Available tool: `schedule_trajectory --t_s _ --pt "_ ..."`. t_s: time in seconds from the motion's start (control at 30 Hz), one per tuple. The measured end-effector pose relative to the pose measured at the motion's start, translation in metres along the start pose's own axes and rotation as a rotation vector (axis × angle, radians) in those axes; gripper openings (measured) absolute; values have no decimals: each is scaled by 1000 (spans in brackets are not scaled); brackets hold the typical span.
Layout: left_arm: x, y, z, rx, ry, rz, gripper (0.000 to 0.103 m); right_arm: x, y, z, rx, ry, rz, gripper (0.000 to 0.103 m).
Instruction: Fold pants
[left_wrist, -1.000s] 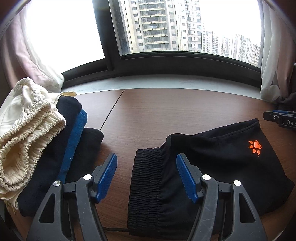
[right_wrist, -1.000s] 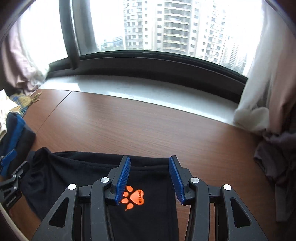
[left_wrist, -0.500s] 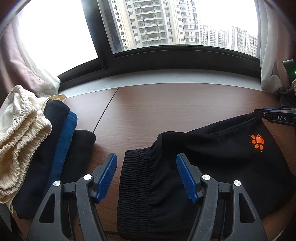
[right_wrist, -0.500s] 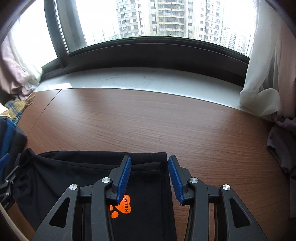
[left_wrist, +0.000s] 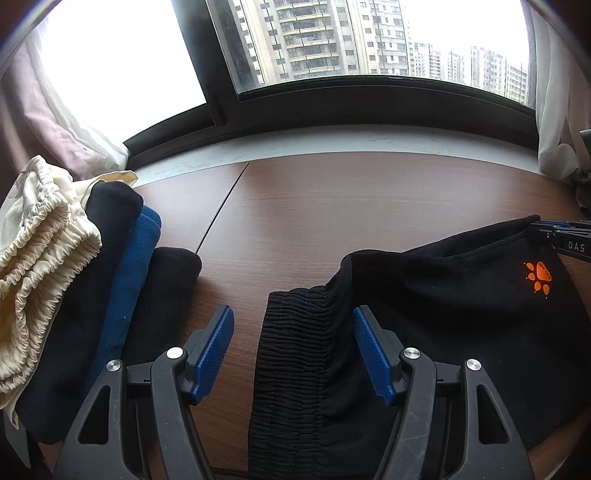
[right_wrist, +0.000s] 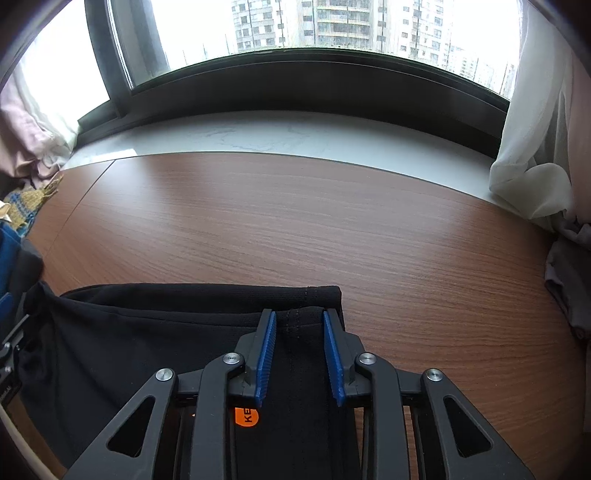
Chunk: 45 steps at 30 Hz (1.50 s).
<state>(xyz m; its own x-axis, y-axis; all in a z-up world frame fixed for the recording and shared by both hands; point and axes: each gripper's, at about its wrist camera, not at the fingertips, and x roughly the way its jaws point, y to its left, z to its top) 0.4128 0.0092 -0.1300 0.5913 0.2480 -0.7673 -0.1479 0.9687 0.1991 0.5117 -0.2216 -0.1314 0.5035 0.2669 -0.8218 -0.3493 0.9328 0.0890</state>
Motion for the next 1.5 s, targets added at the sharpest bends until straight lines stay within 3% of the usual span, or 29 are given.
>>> schedule_trajectory --t_s 0.1,0.43,0.77,0.83,0.9,0.93,1.03,1.2,1.5 --pt "1 1 -2 0 4 6 66 -3 3 -2 -28 -9 -12 12" --pt "4 2 -6 4 24 20 66 -43 12 19 -122 -173 -98 11" --pt "11 4 -5 -3 48 36 68 1 17 41 -145 -130 -131 11" --pt "11 7 -4 -8 43 26 68 4 20 43 -166 -128 -144 14" --pt "8 8 -3 -14 34 20 68 1 22 44 -164 -131 -176 39" --pt "6 8 -3 -14 26 21 68 -4 21 45 -158 -147 -187 43" --pt "-10 4 -3 -7 -24 28 68 -25 21 45 -139 -191 -206 44" --pt "-32 -6 -7 35 -76 -6 68 -64 19 19 -112 -205 -152 44" --pt "-54 -58 -31 219 -95 -168 68 -97 15 -75 -92 -80 -57 44"
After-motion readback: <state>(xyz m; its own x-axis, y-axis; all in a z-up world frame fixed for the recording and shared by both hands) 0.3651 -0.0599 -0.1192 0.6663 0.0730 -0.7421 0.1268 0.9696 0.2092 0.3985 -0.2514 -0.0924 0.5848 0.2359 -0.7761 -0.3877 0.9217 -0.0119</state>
